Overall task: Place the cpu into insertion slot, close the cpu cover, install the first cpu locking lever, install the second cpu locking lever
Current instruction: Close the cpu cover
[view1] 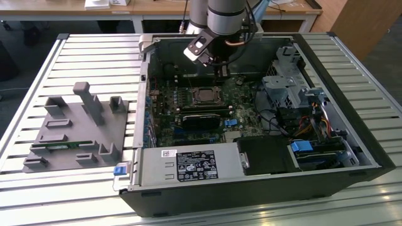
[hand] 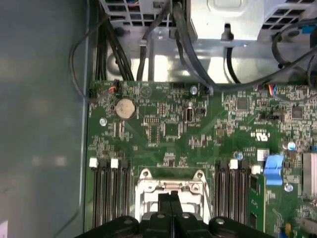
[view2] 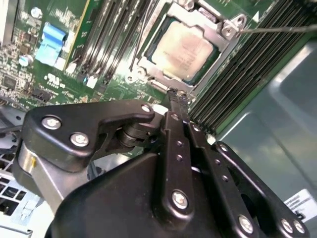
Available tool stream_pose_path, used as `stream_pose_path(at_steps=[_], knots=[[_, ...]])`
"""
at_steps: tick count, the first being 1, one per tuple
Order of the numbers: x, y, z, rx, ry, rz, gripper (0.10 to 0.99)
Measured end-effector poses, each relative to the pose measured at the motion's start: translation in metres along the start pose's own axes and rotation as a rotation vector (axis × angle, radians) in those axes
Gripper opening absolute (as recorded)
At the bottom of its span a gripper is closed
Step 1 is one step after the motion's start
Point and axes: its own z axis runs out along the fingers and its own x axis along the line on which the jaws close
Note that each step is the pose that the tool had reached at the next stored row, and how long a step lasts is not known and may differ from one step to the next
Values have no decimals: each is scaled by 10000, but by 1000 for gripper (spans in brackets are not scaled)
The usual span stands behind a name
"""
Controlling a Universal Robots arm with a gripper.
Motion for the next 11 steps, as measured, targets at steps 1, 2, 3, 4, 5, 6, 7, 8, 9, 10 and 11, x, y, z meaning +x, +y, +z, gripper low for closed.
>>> stream_pose_path(at_steps=[1,2,3,4,5,6,7,8,9,10,11], knots=[[0,-18,-1,-1,0,0,106],[0,-33,-2,-1,0,2,106],[0,-51,-2,0,2,1,106],[0,-63,-3,0,2,2,106],[0,-72,-3,-1,3,1,106],[0,-75,-3,0,2,1,106],[0,-81,-4,0,2,1,106],[0,-94,-4,-2,3,1,106],[0,-112,-5,-7,3,0,106],[0,-126,-6,-10,3,1,106],[0,-137,-6,-11,2,1,106]])
